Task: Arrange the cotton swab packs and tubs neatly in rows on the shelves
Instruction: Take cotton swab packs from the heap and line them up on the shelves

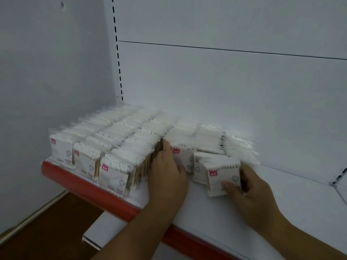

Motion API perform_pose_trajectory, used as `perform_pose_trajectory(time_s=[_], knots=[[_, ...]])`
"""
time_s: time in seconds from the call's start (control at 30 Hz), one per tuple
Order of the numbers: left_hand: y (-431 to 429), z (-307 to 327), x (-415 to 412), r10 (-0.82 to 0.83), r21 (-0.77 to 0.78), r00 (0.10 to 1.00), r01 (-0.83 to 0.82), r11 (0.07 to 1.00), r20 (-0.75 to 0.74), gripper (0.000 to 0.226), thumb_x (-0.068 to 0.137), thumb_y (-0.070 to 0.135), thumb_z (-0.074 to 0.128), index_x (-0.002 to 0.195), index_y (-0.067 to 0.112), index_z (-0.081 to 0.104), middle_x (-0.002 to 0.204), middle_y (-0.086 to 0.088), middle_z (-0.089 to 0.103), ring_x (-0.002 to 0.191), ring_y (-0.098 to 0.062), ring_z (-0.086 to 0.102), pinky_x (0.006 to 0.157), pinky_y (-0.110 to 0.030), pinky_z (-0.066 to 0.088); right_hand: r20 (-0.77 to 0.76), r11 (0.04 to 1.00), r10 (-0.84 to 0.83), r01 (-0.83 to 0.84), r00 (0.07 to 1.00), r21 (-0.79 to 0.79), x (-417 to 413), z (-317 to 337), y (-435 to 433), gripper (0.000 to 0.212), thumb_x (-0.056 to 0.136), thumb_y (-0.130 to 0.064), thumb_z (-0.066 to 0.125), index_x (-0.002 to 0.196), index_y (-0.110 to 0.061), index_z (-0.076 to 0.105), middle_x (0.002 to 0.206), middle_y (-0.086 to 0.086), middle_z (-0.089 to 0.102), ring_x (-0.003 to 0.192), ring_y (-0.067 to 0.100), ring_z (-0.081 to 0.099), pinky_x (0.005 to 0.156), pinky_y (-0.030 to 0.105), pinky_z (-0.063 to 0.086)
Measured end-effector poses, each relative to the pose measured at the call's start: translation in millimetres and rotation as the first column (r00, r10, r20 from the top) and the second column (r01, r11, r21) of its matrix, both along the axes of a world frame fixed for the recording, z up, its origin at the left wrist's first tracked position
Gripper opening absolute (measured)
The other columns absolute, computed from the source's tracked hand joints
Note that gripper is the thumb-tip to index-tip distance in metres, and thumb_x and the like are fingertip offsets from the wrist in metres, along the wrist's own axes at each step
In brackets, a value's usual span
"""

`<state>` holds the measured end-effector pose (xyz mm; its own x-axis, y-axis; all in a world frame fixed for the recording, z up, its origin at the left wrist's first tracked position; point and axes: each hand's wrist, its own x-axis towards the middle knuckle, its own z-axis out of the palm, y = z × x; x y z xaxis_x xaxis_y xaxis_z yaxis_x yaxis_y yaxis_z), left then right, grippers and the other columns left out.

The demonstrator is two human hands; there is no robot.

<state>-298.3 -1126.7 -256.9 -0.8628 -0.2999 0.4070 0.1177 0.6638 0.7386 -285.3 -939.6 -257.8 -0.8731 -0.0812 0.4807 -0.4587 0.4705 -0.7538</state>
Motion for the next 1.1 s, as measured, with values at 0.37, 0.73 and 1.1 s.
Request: perform_pose_trajectory(time_s=[0.37,0.73,1.1], knots=[[7.4,3.9,11.0,0.051,-0.23,0.999,-0.052,0.972,-0.013,0.092,0.094,0.024,0.055,0.148,0.019,-0.02,0.099,-0.002,0.063,0.066,-0.008,0.053,0.055,-0.025,0.044,0.028,0.999,0.029,-0.027,0.999,-0.046,-0.7,-1.8,2.5,0.041,0.081,-0.01,0.073,0.097,-0.041,0.052,0.083,-0.042,0.062,0.085,-0.015,0.062,0.07,0.007,0.05],[6.8,-6.5,1.3,0.11,-0.388,0.953,-0.218,0.895,-0.283,0.07,0.065,-0.008,0.073,0.132,0.001,0.054,0.135,-0.032,0.044,0.106,-0.042,0.055,0.084,-0.047,0.051,-0.039,0.98,-0.049,0.041,0.998,-0.193,-1.6,2.0,8.5,0.035,0.079,-0.005,0.074,0.087,-0.033,0.054,0.084,-0.014,0.067,0.081,-0.007,0.064,0.067,0.012,0.053],[-5.9,10.2,-6.2,-0.05,-0.562,0.973,-0.088,0.822,-0.225,0.068,0.048,-0.007,0.081,0.113,0.008,0.068,0.098,-0.015,0.057,0.074,-0.027,0.059,0.046,-0.027,0.04,-0.06,0.9,-0.007,-0.02,0.998,-0.435,-2.3,6.8,14.7,0.056,0.079,0.002,0.068,0.114,-0.033,0.041,0.105,-0.003,0.064,0.101,0.006,0.066,0.068,0.022,0.058]])
